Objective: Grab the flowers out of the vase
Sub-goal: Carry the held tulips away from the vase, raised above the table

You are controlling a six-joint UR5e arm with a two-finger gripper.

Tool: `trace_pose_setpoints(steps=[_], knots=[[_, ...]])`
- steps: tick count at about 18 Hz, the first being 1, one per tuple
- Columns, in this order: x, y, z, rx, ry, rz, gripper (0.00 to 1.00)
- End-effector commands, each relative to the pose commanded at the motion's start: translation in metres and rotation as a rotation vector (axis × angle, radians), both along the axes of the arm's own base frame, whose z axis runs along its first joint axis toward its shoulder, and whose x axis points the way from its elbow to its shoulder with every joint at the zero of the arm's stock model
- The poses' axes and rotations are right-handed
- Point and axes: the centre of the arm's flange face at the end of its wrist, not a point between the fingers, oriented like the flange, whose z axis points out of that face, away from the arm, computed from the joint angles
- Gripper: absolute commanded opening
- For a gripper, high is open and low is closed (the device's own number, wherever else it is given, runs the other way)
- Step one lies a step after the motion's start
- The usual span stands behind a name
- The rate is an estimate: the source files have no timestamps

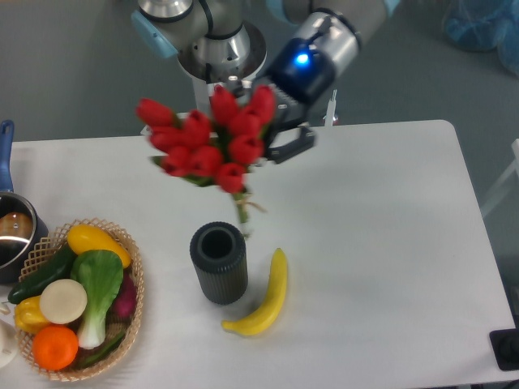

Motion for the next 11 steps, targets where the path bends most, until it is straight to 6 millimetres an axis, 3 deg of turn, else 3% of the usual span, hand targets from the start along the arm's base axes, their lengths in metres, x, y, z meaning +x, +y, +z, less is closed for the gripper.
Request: trace_pose_setpoints(steps=[2,8,11], knots=[[-0.032,-0.024,-0.011,0.002,0.029,0.047,0.41],[-0.086,-0.076,-0.035,-0.002,0.077,0.132,0.41],[-0.102,-0.089,-0.044,-0.006,0.084,0.153,0.41]])
